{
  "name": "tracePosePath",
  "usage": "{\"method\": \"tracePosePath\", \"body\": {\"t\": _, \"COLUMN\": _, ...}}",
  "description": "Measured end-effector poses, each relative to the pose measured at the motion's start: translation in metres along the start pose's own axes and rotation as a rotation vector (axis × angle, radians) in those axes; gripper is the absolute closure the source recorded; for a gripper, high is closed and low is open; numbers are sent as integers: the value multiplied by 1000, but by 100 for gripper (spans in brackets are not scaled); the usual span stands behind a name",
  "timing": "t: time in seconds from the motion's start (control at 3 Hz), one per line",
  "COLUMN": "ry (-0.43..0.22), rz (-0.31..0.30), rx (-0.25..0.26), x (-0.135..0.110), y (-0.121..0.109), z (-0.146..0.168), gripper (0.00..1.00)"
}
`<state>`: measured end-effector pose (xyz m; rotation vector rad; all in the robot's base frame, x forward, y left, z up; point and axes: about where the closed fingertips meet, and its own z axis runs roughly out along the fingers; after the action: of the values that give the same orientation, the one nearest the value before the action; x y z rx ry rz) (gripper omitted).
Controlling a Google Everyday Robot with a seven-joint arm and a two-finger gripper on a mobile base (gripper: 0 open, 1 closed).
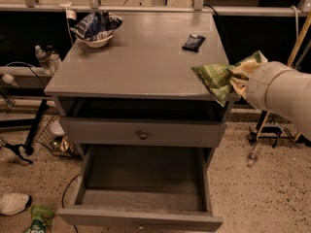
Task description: Pick green jalapeno chip bag from middle drawer and place on counter
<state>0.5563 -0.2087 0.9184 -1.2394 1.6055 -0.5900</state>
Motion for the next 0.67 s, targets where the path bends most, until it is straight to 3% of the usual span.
{"method": "tracePosePath", "body": {"t": 0.33, "ry": -39, "rz": -50, "rx": -23, "x": -28, "y": -13, "z": 23, "gripper": 100}}
{"method": "tracePosePath", "body": {"t": 0.67, "ry": -64, "rz": -39, "rx": -72, "x": -43, "y": -28, "z": 66, "gripper": 100}}
